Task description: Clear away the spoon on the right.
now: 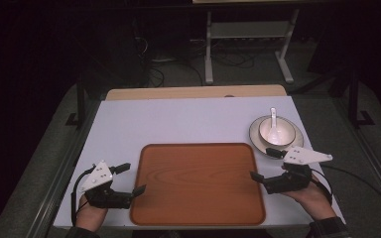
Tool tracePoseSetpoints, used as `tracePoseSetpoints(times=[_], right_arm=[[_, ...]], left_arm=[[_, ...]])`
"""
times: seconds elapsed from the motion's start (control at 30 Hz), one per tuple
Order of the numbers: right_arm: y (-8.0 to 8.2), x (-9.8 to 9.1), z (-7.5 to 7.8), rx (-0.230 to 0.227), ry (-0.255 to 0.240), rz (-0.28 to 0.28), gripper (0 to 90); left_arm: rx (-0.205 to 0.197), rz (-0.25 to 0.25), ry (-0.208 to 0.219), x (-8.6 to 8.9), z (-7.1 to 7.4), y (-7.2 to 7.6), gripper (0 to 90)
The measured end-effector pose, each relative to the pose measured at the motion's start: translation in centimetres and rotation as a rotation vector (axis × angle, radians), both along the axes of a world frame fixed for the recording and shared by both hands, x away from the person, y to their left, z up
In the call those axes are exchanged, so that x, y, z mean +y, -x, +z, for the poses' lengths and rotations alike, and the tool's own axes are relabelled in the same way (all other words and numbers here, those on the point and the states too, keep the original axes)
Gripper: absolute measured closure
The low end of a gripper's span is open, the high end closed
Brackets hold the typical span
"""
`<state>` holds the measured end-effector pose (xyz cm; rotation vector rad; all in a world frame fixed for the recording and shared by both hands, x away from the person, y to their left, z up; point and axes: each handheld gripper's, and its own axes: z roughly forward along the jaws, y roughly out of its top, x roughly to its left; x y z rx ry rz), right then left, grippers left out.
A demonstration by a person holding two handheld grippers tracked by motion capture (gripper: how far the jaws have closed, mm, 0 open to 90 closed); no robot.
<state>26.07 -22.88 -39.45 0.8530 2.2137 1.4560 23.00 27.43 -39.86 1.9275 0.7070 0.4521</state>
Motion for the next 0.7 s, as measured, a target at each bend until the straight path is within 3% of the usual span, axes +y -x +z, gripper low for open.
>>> tracePoseSetpoints(times=[0.17, 0.7], right_arm=[[-0.9, -0.5, 0.6, -0.002, -0.020, -0.038, 5.2], [-2.5, -0.5, 1.2, 0.004, -0.013, -0.056, 5.6]], left_arm=[[-0.001, -0.002, 0.006, -0.1, 0.0, 0.1, 12.8], [0.001, 0.003, 0.002, 0.1, 0.1, 0.1, 12.8]])
